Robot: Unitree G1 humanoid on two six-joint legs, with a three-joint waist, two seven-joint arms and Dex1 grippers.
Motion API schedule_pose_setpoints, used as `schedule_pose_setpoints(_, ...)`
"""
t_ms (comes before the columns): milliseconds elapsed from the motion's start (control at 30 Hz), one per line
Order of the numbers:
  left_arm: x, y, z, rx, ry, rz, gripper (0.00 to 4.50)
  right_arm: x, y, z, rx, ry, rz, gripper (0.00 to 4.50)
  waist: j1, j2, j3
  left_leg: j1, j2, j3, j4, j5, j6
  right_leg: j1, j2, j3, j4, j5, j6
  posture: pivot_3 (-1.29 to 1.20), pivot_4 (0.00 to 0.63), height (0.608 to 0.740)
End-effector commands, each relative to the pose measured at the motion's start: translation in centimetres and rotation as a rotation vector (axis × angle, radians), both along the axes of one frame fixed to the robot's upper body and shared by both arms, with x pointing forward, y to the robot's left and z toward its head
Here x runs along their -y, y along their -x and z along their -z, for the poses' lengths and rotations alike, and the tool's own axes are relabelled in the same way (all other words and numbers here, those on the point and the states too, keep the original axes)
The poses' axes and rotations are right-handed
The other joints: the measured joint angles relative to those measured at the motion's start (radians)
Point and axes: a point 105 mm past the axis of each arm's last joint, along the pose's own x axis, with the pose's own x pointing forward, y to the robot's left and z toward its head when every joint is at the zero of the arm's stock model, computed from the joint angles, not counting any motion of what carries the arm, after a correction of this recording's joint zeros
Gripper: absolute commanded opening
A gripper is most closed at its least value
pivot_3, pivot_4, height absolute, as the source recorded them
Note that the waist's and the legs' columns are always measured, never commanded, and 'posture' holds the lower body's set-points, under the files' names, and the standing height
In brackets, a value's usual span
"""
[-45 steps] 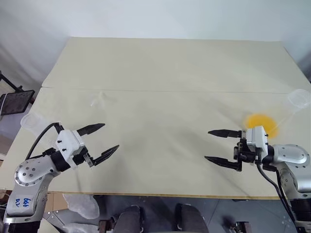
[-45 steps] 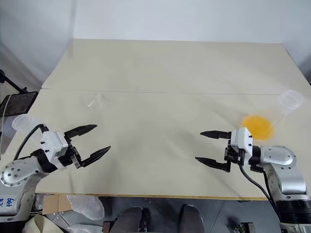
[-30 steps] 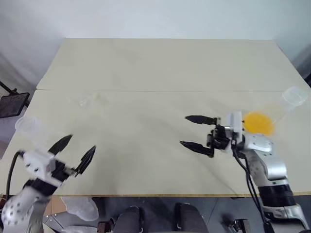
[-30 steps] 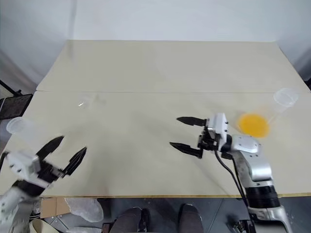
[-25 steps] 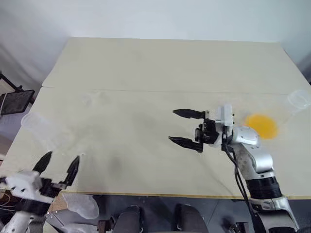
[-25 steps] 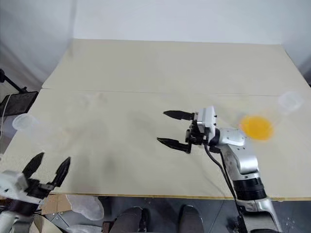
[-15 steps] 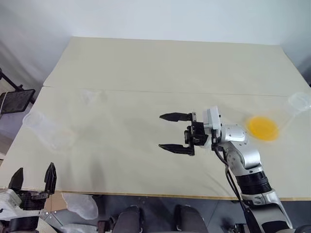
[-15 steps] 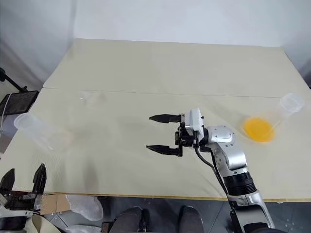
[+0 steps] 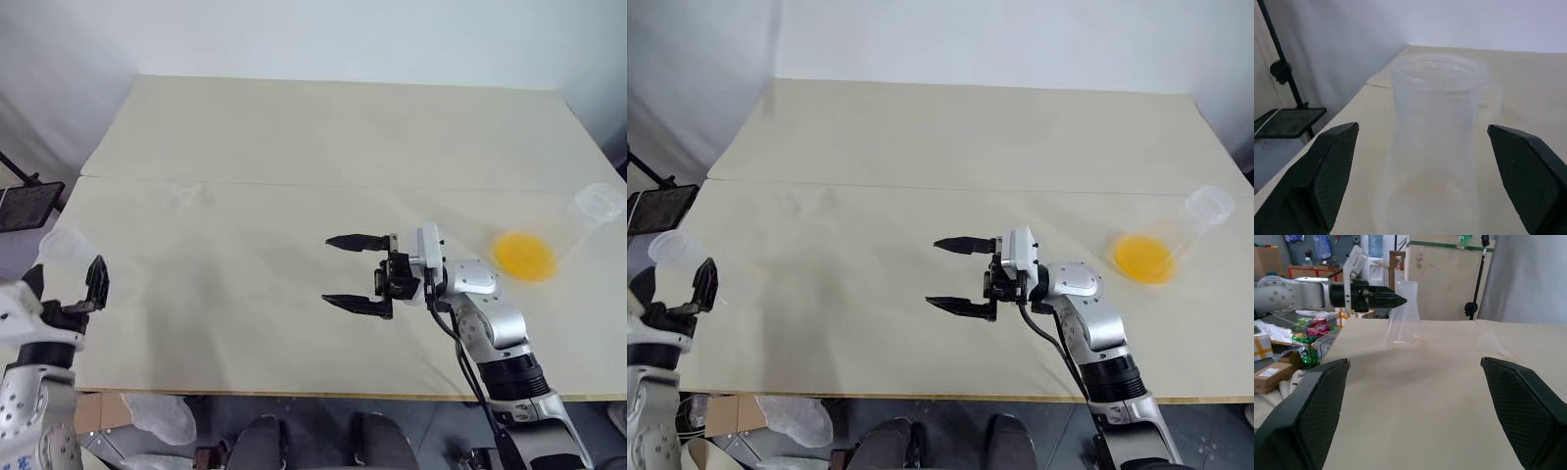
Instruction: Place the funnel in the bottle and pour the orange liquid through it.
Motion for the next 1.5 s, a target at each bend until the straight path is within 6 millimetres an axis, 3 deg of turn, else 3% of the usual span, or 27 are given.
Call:
schedule_pose_setpoints(33, 0.0, -0.6, -0.7, -0.009, -0.037, 0.022, 4.5, -0.4, 0.7, -0.8, 0.047, -0.021, -0.011, 4.49, -0.001, 0.0, 0.0, 0.0, 0.0, 0.0, 0.0, 0.0, 0.0, 0.0, 0.0, 0.0, 0.0, 0.0, 0.0, 0.0, 0.15, 0.74)
schedule_pose_setpoints(100, -0.2, -0.8, -0.7, -0.017, -0.04, 0.027, 4.5, -0.4, 0.7, -0.8, 0.049, -0.026, -0.001, 4.49, -0.002, 0.0, 0.0, 0.0, 0.0, 0.0, 0.0, -0.001, 0.0, 0.0, 0.0, 0.001, 0.0, 0.0, 0.0, 0.0, 0.15, 0.74)
schedule_pose_setpoints(200, -0.4, -1.0, -0.9, -0.02, -0.043, 0.028, 3.92, -0.5, 0.8, -0.6, 0.048, -0.03, 0.008, 4.5, -0.001, 0.0, 0.0, 0.0, 0.0, 0.0, 0.0, -0.001, -0.001, 0.0, 0.0, 0.0, 0.0, 0.0, 0.0, 0.0, 0.15, 0.74)
schedule_pose_setpoints(333, -0.4, -1.1, -1.2, -0.009, -0.048, 0.035, 2.65, -0.6, 0.8, -0.5, 0.052, -0.035, 0.022, 4.5, 0.0, 0.0, 0.0, 0.0, 0.0, 0.0, 0.0, -0.001, -0.001, 0.0, 0.001, 0.0, -0.001, 0.0, 0.0, 0.0, 0.15, 0.74)
schedule_pose_setpoints(400, 0.0, -1.2, -2.0, 0.032, -0.067, 0.059, 2.45, -0.5, 0.7, -0.6, 0.056, -0.037, 0.035, 4.5, 0.0, 0.0, 0.0, 0.0, 0.0, 0.0, 0.0, -0.001, -0.001, 0.0, 0.001, 0.0, -0.001, 0.0, 0.0, 0.0, 0.15, 0.74)
schedule_pose_setpoints(500, 2.2, -1.3, -4.6, 0.165, -0.116, 0.193, 2.45, 0.2, 0.4, -0.5, 0.061, -0.033, 0.078, 4.5, 0.002, 0.0, 0.0, 0.0, 0.0, 0.0, 0.0, -0.001, -0.001, 0.0, 0.0, 0.0, -0.001, 0.0, 0.0, 0.0, 0.15, 0.74)
schedule_pose_setpoints(667, 9.9, -3.9, -7.1, 0.19, -0.263, 0.628, 2.45, 3.5, 0.3, 0.3, 0.046, -0.007, 0.237, 4.5, 0.019, 0.0, 0.0, 0.0, -0.001, -0.001, 0.001, -0.001, -0.001, 0.001, 0.0, -0.001, -0.001, 0.0, 0.0, 0.0, 0.15, 0.74)
schedule_pose_setpoints(833, 17.8, -6.7, -6.5, 0.121, -0.361, 1.037, 2.45, 7.3, 1.1, 1.3, 0.027, 0.043, 0.412, 4.5, 0.027, 0.0, 0.0, 0.0, -0.002, 0.0, 0.001, -0.002, 0.0, 0.003, 0.0, -0.002, -0.003, 0.0, 0.0, 0.0, 0.15, 0.74)
schedule_pose_setpoints(1000, 23.4, -9.7, -4.8, 0.104, -0.401, 1.237, 2.45, 9.1, 2.2, 1.3, 0.032, 0.052, 0.536, 4.5, 0.023, 0.0, 0.0, 0.0, 0.0, 0.007, 0.001, -0.002, 0.0, 0.002, 0.003, -0.001, -0.005, 0.0, 0.0, 0.0, 0.15, 0.74)
schedule_pose_setpoints(1167, 26.7, -11.4, -2.6, 0.058, -0.479, 1.316, 2.45, 9.1, 3.4, 1.2, 0.028, 0.038, 0.594, 4.5, 0.024, 0.0, 0.0, 0.0, 0.002, 0.017, 0.0, -0.001, -0.001, -0.001, 0.005, 0.001, -0.006, 0.0, 0.0, 0.0, 0.15, 0.74)
schedule_pose_setpoints(1333, 27.2, -12.1, -2.2, 0.044, -0.494, 1.312, 2.45, 9.1, 4.0, 1.2, 0.02, 0.027, 0.633, 4.5, 0.026, -0.001, 0.0, 0.0, 0.003, 0.019, 0.001, -0.002, -0.001, -0.002, 0.005, 0.004, -0.006, 0.0, 0.0, 0.0, 0.15, 0.74)
schedule_pose_setpoints(1500, 26.9, -11.5, -2.5, 0.052, -0.408, 1.361, 4.08, 8.8, 4.0, 1.3, 0.011, 0.02, 0.633, 4.5, 0.026, -0.001, 0.0, 0.0, 0.003, 0.019, 0.001, -0.002, -0.001, -0.003, 0.005, 0.004, -0.005, 0.0, 0.0, 0.0, 0.15, 0.74)
